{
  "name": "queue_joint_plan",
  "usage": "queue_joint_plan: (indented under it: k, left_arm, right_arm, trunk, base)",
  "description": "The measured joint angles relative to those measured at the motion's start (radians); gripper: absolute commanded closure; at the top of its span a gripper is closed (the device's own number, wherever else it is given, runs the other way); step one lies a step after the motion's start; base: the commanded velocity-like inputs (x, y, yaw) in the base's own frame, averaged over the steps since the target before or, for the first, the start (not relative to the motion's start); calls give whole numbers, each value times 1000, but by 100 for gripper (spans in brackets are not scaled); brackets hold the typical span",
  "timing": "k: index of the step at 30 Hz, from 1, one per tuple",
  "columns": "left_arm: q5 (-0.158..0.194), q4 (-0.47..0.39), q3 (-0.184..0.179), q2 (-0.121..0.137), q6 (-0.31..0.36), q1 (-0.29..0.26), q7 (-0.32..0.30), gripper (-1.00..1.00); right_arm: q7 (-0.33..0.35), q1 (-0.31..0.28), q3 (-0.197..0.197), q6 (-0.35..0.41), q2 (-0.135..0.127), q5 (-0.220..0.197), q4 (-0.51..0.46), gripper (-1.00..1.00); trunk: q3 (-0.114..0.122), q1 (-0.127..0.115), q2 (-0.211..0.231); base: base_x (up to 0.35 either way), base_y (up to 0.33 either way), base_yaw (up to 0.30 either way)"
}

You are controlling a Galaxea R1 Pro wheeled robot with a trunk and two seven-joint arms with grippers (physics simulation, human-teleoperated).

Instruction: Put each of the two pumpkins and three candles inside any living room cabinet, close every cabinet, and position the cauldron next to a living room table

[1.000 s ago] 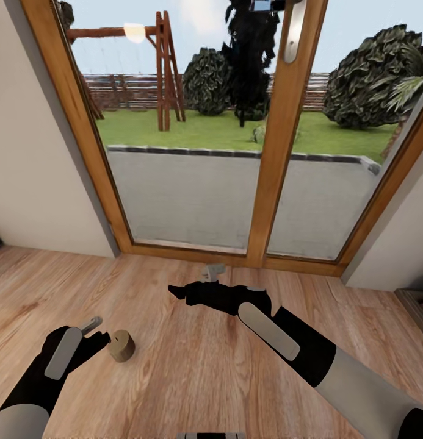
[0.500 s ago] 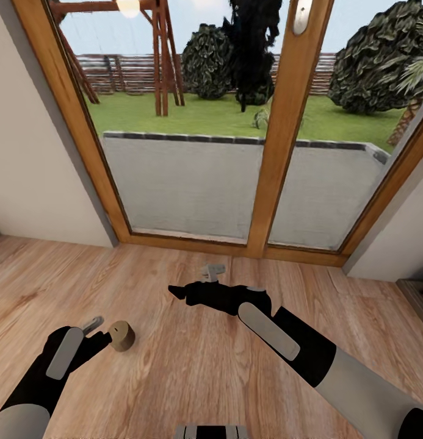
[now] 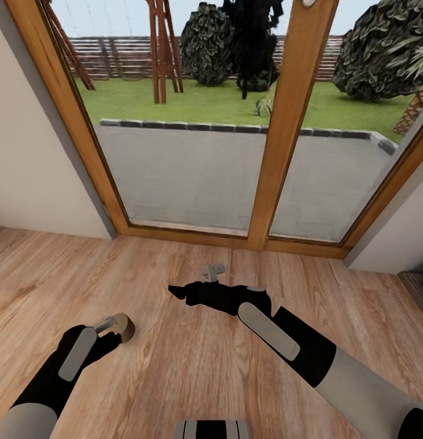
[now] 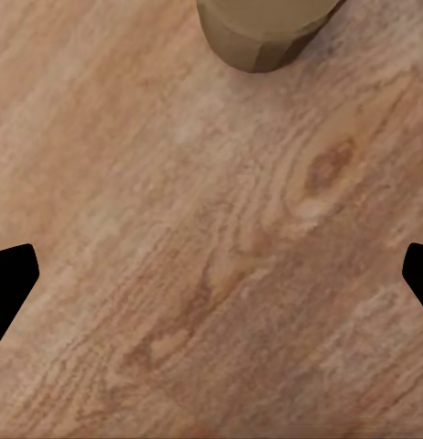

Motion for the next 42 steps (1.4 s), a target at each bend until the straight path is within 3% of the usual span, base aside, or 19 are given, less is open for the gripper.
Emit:
queue_joint_plan:
  k: [13, 42]
  left_arm:
    - [-2, 0, -13, -15, 0, -1, 0, -100]
    - [-2, -1, -12, -11, 1, -2, 0, -100]
  right_arm:
    - [0, 0, 0, 0, 0, -1, 0, -100]
    - [0, 0, 0, 0, 0, -1, 0, -100]
  trunk:
    - [0, 0, 0]
    - [0, 0, 0]
  base:
    - [87, 0, 0]
    - [139, 46, 0]
